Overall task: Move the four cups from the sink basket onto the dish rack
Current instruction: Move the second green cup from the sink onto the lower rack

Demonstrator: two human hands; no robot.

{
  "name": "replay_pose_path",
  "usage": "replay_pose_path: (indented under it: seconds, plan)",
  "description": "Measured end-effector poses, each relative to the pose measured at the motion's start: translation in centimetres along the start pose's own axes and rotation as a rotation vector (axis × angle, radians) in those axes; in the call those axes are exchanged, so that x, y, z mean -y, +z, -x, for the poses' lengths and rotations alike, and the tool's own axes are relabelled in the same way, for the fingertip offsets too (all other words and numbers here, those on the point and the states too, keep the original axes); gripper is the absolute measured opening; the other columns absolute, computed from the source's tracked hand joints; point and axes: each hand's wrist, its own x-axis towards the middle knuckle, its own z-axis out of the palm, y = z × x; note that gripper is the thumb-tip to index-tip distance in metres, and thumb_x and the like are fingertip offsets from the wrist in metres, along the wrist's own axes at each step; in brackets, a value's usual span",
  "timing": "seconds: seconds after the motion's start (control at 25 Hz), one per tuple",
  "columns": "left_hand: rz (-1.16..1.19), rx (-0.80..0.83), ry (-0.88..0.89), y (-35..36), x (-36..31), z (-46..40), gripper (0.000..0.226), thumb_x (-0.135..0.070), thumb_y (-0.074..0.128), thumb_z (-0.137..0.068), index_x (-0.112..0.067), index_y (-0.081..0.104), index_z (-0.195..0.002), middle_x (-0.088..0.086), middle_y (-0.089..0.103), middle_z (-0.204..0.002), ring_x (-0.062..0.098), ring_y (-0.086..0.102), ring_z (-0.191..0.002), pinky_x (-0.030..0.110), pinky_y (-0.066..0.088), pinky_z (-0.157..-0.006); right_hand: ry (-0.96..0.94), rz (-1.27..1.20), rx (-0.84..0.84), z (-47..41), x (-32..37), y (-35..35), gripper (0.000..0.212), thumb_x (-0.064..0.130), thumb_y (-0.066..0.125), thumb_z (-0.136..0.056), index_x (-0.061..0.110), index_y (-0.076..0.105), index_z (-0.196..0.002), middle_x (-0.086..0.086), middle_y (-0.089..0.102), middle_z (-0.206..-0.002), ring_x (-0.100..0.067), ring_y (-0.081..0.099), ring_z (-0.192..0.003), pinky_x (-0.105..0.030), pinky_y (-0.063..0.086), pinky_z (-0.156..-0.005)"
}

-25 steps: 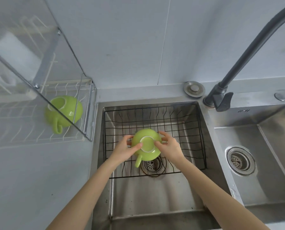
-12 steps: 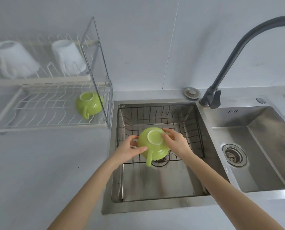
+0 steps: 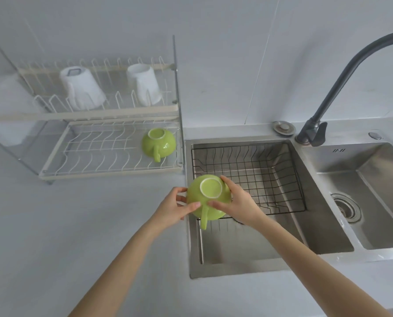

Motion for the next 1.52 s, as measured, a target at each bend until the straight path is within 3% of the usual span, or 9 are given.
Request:
replay_pose_path:
  seconds: [0.36, 0.72, 0.92, 1.08, 1.28, 1.4, 1.52]
  plan:
    - [0.004, -0.025, 0.019, -8.5, 3.9, 1.6, 0.061, -0.027, 0.069, -0.079, -0.014, 0.039, -0.131, 0.01, 0.055, -0.112, 0.02, 0.059, -0.087, 0.02, 0.044, -0.057, -0.07, -0.045, -0.018, -0.6, 6.4, 6.5, 0.078, 0.037, 0.068, -0.079, 0.026, 0.027, -0.144, -0.008, 0.043, -0.143, -0.024, 0.041, -0.131, -0.032, 0.033, -0.106]
    - [-0.047, -0.018, 0.047, -16.5, 5.5, 1.3, 0.067, -0.02, 0.069, -0.079, -0.014, 0.035, -0.136, 0.007, 0.053, -0.109, 0.014, 0.059, -0.071, 0.016, 0.051, -0.06, -0.116, -0.012, 0.014, -3.6, 12.2, 10.7, 0.075, 0.041, 0.065, -0.08, 0.027, 0.026, -0.143, -0.008, 0.043, -0.143, -0.023, 0.039, -0.132, -0.031, 0.034, -0.106]
    - [-0.025, -0.064, 0.066, -20.2, 5.9, -0.9, 0.065, -0.017, 0.07, -0.079, -0.013, 0.039, -0.136, 0.011, 0.055, -0.107, 0.022, 0.06, -0.084, 0.022, 0.054, -0.066, -0.16, 0.035, 0.042, -7.0, 15.9, 11.4, 0.072, 0.04, 0.062, -0.083, 0.026, 0.027, -0.144, -0.007, 0.042, -0.145, -0.025, 0.04, -0.132, -0.03, 0.034, -0.106]
    - [0.009, -0.108, 0.056, -22.7, 5.9, -3.6, 0.065, -0.015, 0.07, -0.078, -0.013, 0.039, -0.135, 0.009, 0.055, -0.107, 0.021, 0.06, -0.083, 0.012, 0.053, -0.053, -0.164, -0.001, 0.067, -10.5, 18.1, 11.9, 0.07, 0.036, 0.062, -0.084, 0.025, 0.027, -0.144, -0.005, 0.043, -0.145, -0.024, 0.039, -0.134, -0.031, 0.034, -0.108]
    - [0.018, -0.155, 0.03, -24.9, 5.8, -7.2, 0.067, -0.012, 0.07, -0.078, -0.01, 0.038, -0.137, 0.011, 0.054, -0.106, 0.024, 0.057, -0.088, 0.01, 0.052, -0.051, -0.15, 0.054, 0.109, -15.3, 19.8, 12.4, 0.07, 0.038, 0.06, -0.085, 0.026, 0.025, -0.145, -0.006, 0.046, -0.142, -0.025, 0.043, -0.13, -0.03, 0.035, -0.104]
    - [0.011, -0.171, 0.002, -26.0, 5.9, -9.0, 0.068, -0.013, 0.07, -0.078, -0.011, 0.038, -0.138, 0.011, 0.054, -0.106, 0.024, 0.057, -0.091, 0.02, 0.054, -0.063, -0.147, 0.086, 0.139, -18.0, 20.3, 12.8, 0.071, 0.04, 0.059, -0.085, 0.024, 0.024, -0.145, -0.008, 0.046, -0.143, -0.027, 0.045, -0.129, -0.031, 0.037, -0.104]
    - [-0.019, -0.175, -0.044, -26.9, 6.0, -10.5, 0.07, -0.014, 0.07, -0.078, -0.01, 0.036, -0.14, 0.017, 0.056, -0.109, 0.023, 0.055, -0.093, 0.029, 0.052, -0.071, -0.127, 0.088, 0.141, -20.3, 20.5, 13.6, 0.065, 0.04, 0.061, -0.084, 0.018, 0.037, -0.14, -0.009, 0.051, -0.138, -0.026, 0.047, -0.127, -0.031, 0.037, -0.104]
